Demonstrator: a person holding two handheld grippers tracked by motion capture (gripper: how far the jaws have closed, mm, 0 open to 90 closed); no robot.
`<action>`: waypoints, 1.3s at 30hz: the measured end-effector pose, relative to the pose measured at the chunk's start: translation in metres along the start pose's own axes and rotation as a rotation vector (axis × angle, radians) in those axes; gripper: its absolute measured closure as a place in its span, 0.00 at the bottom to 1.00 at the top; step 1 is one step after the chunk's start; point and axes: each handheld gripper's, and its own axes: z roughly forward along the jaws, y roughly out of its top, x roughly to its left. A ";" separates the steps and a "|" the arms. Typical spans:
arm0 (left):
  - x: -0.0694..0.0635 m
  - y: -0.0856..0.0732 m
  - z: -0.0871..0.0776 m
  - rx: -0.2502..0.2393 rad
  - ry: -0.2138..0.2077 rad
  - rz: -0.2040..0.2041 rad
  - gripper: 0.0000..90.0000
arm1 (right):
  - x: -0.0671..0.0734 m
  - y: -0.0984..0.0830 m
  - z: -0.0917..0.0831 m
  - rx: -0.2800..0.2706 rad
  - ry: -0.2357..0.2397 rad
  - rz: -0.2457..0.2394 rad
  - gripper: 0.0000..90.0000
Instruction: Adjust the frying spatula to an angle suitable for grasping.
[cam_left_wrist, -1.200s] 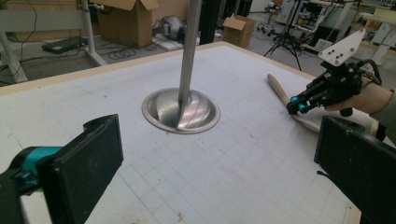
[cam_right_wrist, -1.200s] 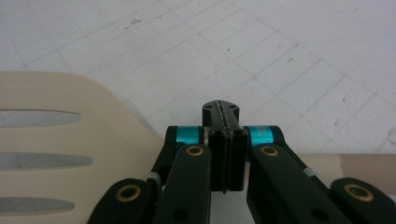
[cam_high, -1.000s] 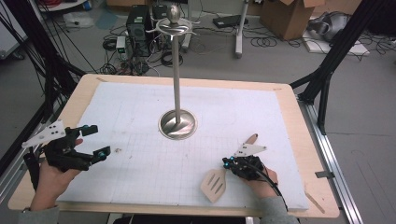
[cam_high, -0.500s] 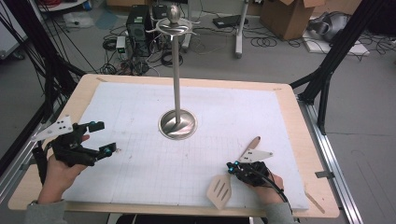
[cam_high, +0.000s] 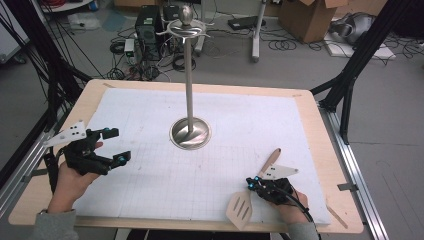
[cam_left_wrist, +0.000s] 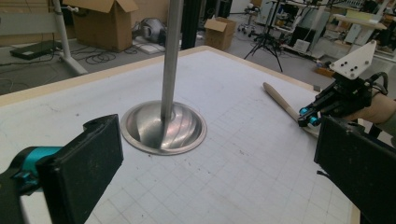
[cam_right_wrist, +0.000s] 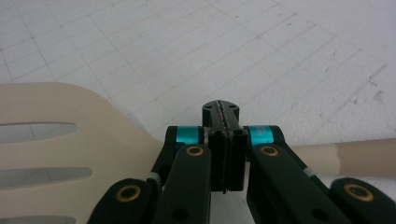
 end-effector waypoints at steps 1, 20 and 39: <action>0.000 0.000 0.000 0.000 0.000 0.000 0.02 | 0.000 0.000 0.001 0.002 0.002 0.000 1.00; -0.003 -0.004 -0.001 0.017 0.017 -0.001 0.02 | -0.053 -0.011 -0.039 -0.096 -0.150 0.117 1.00; -0.003 -0.009 -0.015 0.015 0.050 -0.011 0.02 | -0.068 -0.017 -0.020 0.031 -0.182 0.135 1.00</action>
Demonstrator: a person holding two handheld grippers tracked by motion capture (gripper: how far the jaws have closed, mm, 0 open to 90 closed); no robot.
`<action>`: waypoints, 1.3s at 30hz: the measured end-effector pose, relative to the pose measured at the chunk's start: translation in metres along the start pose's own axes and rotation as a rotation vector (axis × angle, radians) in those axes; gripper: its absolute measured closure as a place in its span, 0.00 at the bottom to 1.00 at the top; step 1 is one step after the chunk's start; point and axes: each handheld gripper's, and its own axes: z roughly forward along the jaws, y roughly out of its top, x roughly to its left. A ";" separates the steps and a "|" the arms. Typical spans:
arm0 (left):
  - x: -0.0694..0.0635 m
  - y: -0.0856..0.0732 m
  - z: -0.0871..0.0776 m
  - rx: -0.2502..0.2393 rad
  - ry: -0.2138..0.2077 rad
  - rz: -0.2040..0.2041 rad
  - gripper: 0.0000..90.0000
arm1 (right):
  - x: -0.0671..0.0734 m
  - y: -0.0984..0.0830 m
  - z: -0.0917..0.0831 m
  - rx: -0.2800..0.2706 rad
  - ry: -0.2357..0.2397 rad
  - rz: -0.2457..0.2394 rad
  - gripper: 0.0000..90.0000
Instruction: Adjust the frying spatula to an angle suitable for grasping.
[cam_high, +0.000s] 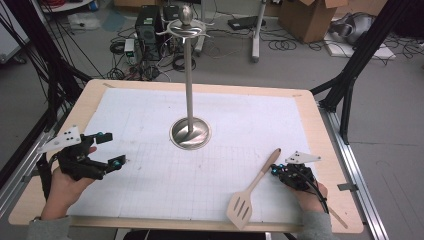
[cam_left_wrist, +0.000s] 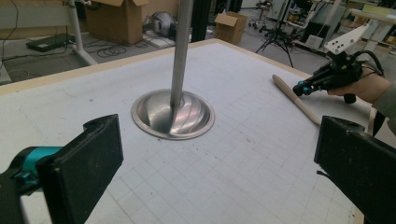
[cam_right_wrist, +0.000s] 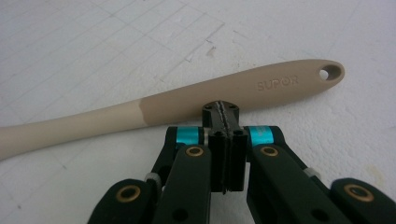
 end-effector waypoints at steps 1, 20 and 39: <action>0.000 0.000 -0.001 -0.001 0.003 0.000 0.02 | 0.000 0.001 0.001 -0.002 -0.002 -0.001 1.00; -0.003 -0.008 -0.022 0.002 0.049 -0.009 0.02 | 0.000 0.014 0.015 -0.058 0.032 0.017 1.00; -0.007 -0.011 -0.036 -0.015 0.073 -0.027 0.02 | 0.001 0.026 0.029 -0.064 0.063 0.022 1.00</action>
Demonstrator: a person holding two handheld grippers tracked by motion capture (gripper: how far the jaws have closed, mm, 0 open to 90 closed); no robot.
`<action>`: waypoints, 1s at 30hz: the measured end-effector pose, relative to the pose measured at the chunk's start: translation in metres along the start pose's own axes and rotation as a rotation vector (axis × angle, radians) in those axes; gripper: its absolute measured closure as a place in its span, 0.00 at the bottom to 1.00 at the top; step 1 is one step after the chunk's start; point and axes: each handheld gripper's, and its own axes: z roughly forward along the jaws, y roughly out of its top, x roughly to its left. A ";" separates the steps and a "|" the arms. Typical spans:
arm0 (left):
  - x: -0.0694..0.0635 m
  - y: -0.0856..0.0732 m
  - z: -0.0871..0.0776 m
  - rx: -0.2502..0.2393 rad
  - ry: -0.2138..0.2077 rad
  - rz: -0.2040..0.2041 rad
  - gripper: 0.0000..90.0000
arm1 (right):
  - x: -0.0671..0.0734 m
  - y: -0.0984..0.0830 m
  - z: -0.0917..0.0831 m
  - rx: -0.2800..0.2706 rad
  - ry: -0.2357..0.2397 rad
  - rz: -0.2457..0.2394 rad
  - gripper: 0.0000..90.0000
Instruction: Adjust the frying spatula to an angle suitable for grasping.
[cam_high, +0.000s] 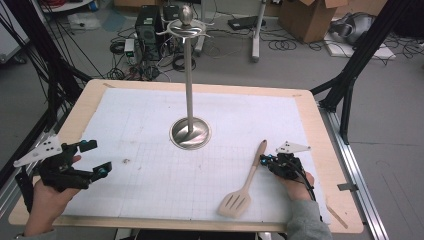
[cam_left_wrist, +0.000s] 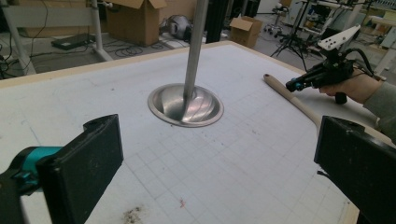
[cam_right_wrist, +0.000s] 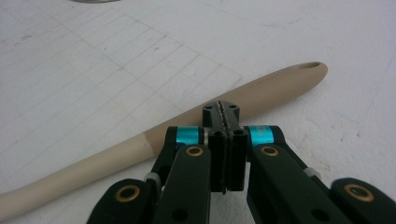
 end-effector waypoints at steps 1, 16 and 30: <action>0.000 -0.001 -0.001 -0.001 0.004 -0.001 0.02 | 0.000 0.001 0.002 -0.004 0.000 -0.006 1.00; -0.001 -0.006 -0.018 -0.039 0.043 0.022 0.03 | 0.009 0.015 0.021 -0.004 0.022 -0.045 1.00; -0.004 -0.010 -0.033 -0.052 0.087 0.014 0.03 | 0.023 0.028 0.039 -0.004 0.034 -0.106 1.00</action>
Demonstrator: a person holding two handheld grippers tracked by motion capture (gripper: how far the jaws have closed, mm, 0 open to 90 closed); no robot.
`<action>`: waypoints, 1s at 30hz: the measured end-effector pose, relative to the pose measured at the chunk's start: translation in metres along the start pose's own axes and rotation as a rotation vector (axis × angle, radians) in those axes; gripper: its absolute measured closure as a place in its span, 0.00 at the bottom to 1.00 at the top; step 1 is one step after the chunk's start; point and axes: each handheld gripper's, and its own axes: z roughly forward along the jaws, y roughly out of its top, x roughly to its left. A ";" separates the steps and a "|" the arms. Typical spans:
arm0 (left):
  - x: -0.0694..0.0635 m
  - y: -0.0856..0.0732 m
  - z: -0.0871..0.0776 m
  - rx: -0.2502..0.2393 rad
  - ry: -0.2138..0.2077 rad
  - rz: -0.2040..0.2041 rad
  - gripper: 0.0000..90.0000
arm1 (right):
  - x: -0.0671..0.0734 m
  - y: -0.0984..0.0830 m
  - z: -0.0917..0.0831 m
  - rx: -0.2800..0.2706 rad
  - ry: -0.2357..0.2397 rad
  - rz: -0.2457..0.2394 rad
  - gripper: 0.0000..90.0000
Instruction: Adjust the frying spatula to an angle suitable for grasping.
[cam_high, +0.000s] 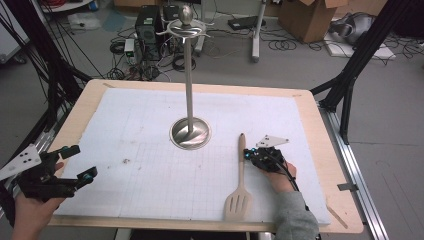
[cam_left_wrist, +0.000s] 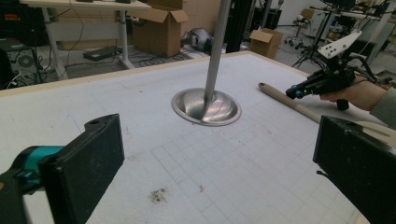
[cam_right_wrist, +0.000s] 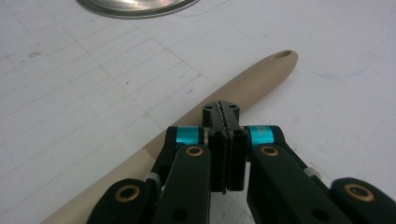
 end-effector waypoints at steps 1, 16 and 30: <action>0.000 0.000 -0.001 -0.001 0.001 -0.002 0.03 | 0.000 0.001 0.001 0.001 0.004 -0.004 1.00; -0.003 -0.003 -0.010 0.001 0.015 -0.003 0.03 | 0.013 0.013 0.015 0.009 -0.001 -0.063 1.00; 0.000 0.002 0.004 0.006 -0.023 -0.010 0.03 | 0.030 0.017 -0.006 -0.033 0.077 -0.093 1.00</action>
